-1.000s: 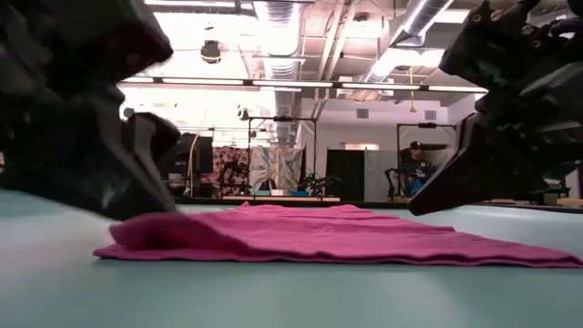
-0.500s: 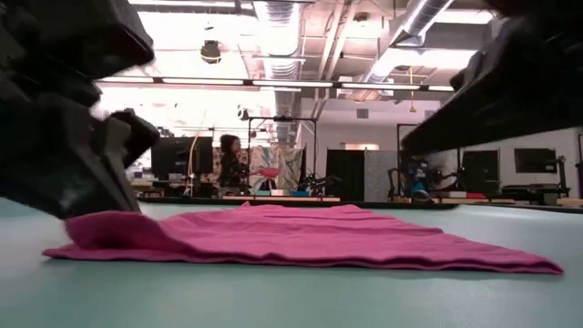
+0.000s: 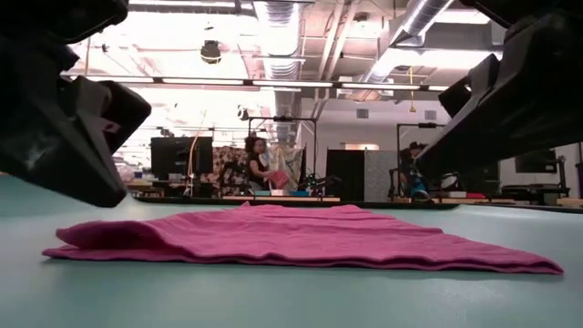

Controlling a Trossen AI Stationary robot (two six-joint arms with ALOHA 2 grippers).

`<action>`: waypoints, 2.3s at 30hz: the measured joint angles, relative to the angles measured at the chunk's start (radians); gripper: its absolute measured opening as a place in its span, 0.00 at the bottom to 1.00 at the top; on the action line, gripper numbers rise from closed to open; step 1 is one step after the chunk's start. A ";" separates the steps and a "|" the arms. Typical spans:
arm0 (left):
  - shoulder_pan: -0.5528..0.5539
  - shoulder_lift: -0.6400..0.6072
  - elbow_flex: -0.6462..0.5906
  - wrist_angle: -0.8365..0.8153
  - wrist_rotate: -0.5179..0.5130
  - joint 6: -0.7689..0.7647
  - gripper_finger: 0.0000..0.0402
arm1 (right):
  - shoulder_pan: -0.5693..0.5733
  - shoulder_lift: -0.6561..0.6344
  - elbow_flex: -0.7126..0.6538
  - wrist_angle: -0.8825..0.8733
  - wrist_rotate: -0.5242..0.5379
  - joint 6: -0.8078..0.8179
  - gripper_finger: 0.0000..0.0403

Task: Roll towel
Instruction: Roll the pink towel

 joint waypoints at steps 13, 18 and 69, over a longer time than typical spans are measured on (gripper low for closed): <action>-0.004 0.000 -0.024 -0.003 0.000 0.034 0.00 | -0.001 0.000 -0.019 -0.093 -0.063 0.144 0.00; -0.002 0.000 -0.024 -0.019 -0.009 0.028 0.00 | -0.001 0.001 -0.019 -0.107 -0.064 0.159 0.00; -0.103 -0.035 -0.021 0.012 -0.132 0.403 0.01 | 0.031 0.004 0.016 0.109 -0.169 -0.202 0.45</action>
